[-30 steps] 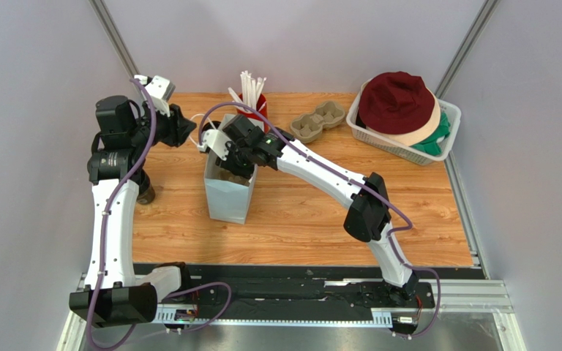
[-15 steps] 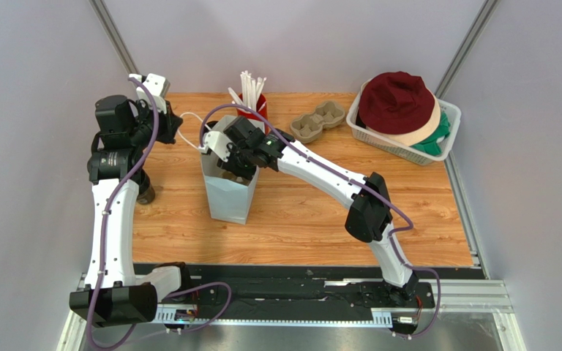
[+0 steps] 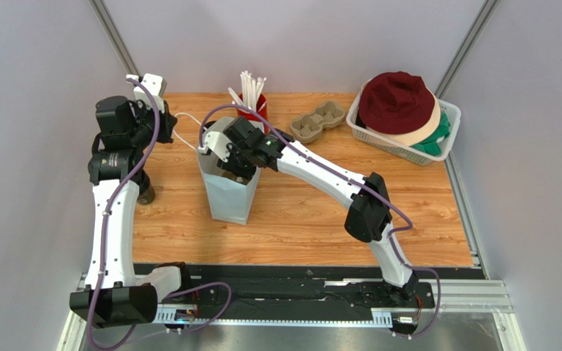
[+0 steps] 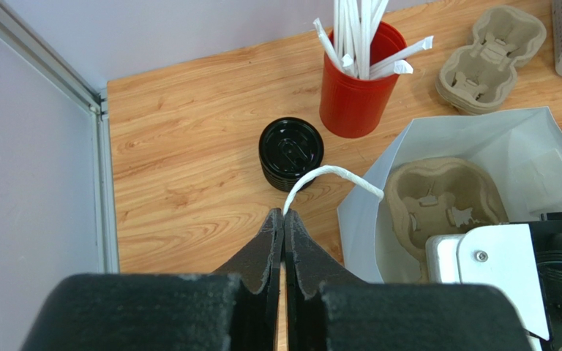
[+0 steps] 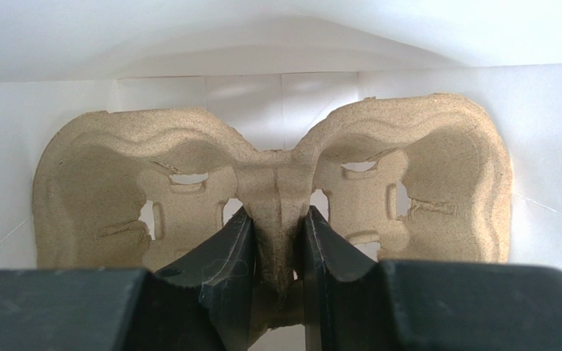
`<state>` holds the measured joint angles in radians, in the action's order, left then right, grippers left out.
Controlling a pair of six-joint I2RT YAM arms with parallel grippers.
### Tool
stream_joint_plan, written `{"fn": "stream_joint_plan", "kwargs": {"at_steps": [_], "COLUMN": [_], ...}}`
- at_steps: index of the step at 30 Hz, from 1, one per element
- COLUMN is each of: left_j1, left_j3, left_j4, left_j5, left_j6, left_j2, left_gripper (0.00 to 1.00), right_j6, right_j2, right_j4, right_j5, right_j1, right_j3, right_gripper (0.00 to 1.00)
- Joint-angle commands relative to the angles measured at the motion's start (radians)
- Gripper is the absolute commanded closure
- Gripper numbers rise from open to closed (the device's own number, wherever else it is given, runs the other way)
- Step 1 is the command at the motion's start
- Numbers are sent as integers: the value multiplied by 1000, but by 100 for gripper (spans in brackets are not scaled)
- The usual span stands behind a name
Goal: Pack the takeout coffee
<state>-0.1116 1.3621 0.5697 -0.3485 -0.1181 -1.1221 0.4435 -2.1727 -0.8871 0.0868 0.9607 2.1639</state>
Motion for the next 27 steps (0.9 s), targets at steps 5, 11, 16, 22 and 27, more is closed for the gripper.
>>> {"fn": "stream_joint_plan", "kwargs": {"at_steps": [5,11,16,22,27], "left_j1": [-7,-7,-7,-7,-7], "left_j3": [-1,-6,-24,-37,-52], "left_j4": [-77,-91,-110,-123,-131], "left_j5": [14,-1,-15,-32,-38], "left_j6": [11,28,35,44,44], "left_j2": [31,39,53,54,59], "left_gripper": [96,96,96,96,96], "right_j6": [30,43,47,50,55], "right_j2": [-50,-99,-119,-130,-139], "right_j4": [-104,-156,-164,-170,-182], "right_j5": [1,-4,-5,-5,-4], "right_j1": [3,3,1,3,3], "right_j3": [106,154,149,148,151], "right_gripper": [79,80,80,80,80]}}
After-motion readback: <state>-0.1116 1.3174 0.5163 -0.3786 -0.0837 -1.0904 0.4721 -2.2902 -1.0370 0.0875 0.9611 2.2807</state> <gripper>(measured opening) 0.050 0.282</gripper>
